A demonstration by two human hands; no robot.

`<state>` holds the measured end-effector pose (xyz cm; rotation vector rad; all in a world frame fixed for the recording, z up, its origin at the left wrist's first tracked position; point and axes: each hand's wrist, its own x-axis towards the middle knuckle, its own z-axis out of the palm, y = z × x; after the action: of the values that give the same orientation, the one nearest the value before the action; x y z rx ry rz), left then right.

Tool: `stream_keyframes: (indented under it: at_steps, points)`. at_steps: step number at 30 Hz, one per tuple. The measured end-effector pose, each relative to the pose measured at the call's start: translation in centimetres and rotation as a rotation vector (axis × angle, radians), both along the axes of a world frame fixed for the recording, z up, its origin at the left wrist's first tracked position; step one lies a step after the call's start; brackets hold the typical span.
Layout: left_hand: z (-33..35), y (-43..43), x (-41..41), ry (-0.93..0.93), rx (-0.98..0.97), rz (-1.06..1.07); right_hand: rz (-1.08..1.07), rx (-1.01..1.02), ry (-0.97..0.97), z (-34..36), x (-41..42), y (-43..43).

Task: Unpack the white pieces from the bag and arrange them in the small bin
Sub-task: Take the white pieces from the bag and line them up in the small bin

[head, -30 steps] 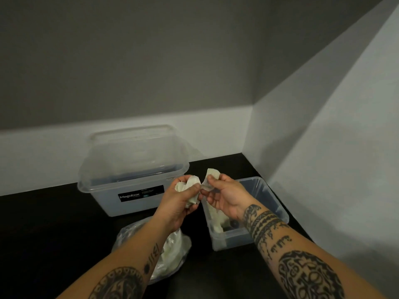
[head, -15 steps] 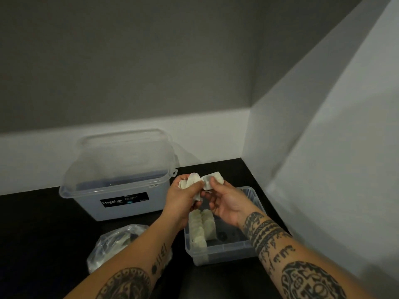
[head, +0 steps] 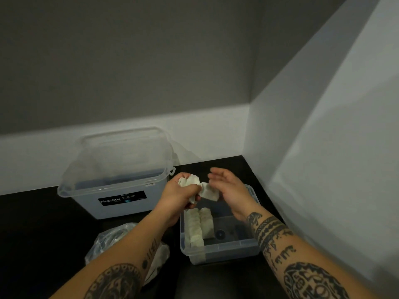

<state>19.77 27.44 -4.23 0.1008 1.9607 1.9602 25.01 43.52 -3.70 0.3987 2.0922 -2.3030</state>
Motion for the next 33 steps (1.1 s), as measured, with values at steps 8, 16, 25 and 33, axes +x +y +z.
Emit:
stream_keyframes:
  at_steps: [8, 16, 25, 33]
  points:
    - [0.3, 0.0, -0.3, 0.051, -0.103, -0.075, 0.165, 0.293, -0.034, 0.6, 0.3, 1.6]
    - [-1.2, -0.2, 0.3, 0.007, -0.048, -0.036, 0.006, 0.049, -0.116, -1.0, 0.3, 1.5]
    - [-1.6, 0.5, 0.1, 0.102, -0.164, -0.030, 0.164, 0.233, -0.090, -1.9, 0.2, 2.3]
    - [-3.4, 0.3, -0.9, 0.049, -0.097, 0.102, 0.376, 0.718, -0.338, -4.9, -0.4, 2.2]
